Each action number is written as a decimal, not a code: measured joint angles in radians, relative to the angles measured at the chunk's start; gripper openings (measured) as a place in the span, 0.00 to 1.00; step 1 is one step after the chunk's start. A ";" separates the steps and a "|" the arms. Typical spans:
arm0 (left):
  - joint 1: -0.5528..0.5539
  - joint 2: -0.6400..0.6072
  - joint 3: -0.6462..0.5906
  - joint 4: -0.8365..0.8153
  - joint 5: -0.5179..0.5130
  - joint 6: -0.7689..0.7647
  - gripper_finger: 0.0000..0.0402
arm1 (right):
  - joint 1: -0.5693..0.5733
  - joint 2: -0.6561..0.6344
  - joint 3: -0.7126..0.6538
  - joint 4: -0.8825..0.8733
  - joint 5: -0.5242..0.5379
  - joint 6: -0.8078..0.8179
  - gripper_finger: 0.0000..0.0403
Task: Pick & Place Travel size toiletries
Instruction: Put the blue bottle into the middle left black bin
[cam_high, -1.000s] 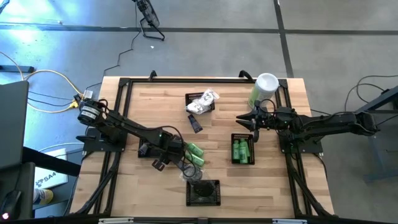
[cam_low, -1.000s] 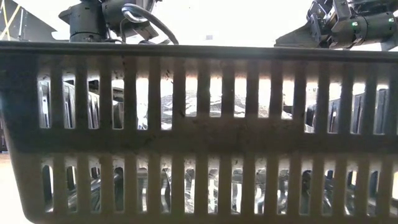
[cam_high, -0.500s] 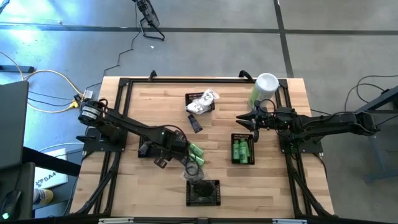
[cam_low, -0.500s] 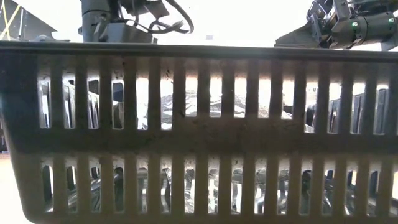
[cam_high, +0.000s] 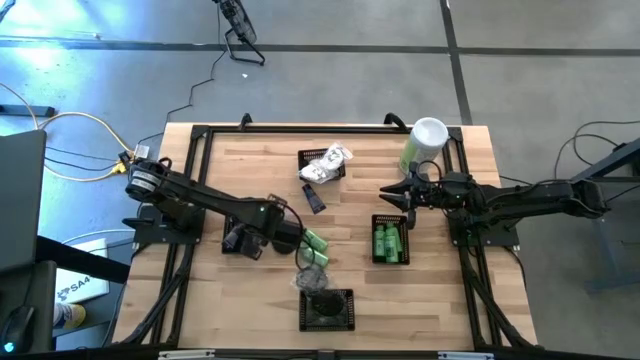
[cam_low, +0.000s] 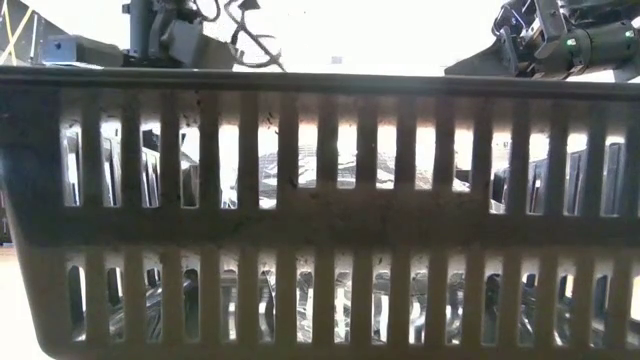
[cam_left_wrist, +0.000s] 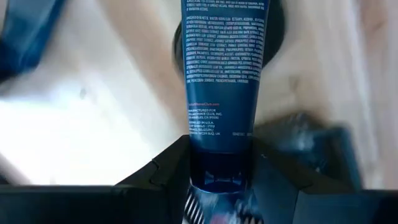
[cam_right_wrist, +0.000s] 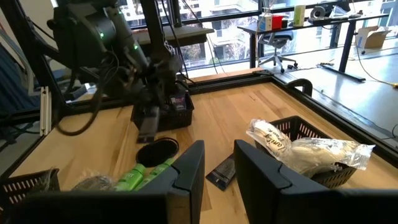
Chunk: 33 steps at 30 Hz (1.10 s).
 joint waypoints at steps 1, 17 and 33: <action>0.000 0.000 0.006 -0.032 -0.017 -0.008 0.35 | 0.000 0.000 0.000 0.000 0.000 0.000 0.20; 0.000 -0.173 -0.048 -0.254 -0.098 -0.188 0.32 | 0.000 0.000 0.000 0.007 0.000 0.000 0.20; -0.001 -0.323 -0.244 -0.252 -0.083 -0.308 0.34 | 0.000 0.000 0.000 0.009 0.001 0.000 0.20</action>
